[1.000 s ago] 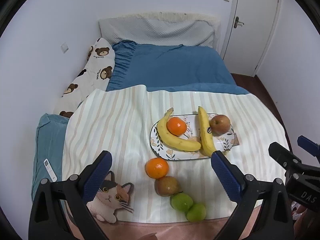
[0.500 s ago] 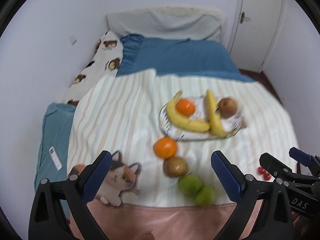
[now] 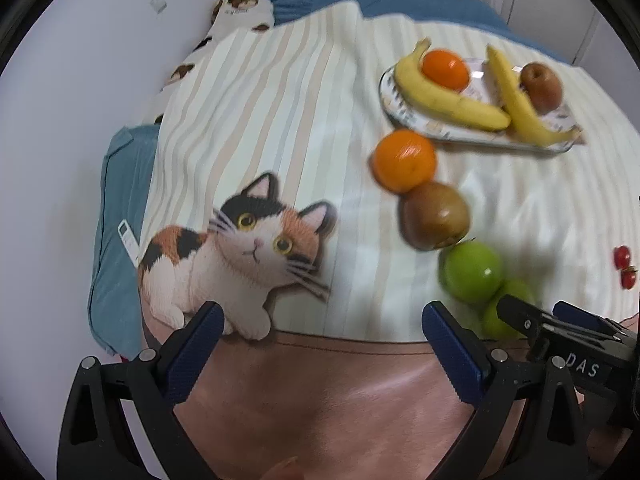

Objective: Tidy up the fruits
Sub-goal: 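Grasp a green apple with the right tool while the left tool grasps the other green apple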

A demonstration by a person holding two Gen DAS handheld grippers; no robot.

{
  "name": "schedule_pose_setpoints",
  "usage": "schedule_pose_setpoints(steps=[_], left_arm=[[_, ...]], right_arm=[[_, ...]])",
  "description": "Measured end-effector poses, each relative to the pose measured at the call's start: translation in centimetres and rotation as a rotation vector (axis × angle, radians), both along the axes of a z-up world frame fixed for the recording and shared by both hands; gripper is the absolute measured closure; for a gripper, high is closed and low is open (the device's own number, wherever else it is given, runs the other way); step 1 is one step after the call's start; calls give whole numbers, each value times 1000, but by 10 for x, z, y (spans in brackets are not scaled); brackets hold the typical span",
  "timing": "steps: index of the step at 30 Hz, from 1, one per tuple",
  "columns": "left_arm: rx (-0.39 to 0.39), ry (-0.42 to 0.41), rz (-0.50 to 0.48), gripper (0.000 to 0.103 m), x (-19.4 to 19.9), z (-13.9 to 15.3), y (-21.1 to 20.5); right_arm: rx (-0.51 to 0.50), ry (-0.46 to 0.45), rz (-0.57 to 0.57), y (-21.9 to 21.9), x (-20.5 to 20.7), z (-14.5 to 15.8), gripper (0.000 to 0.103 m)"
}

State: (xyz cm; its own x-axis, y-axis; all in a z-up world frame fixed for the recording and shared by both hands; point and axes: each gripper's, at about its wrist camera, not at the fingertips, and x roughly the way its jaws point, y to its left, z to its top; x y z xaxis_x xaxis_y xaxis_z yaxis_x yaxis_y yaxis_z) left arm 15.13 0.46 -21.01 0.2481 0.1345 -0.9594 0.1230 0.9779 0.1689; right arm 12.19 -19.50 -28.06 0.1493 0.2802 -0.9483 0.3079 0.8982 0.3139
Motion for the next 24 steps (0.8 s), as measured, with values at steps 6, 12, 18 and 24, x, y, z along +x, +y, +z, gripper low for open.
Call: schedule_pose_setpoints(steps=[6, 12, 18, 24], left_arm=[[-21, 73, 21, 2, 7, -20, 1], [-141, 169, 27, 2, 16, -34, -17], [-344, 325, 87, 7, 37, -61, -44], [-395, 413, 113, 10, 56, -93, -74]], right_arm=[[35, 65, -55, 5, 1, -32, 29], [17, 57, -41, 3, -6, -36, 45], [-59, 31, -20, -17, -18, -18, 45], [-109, 18, -27, -44, -20, 4, 45]])
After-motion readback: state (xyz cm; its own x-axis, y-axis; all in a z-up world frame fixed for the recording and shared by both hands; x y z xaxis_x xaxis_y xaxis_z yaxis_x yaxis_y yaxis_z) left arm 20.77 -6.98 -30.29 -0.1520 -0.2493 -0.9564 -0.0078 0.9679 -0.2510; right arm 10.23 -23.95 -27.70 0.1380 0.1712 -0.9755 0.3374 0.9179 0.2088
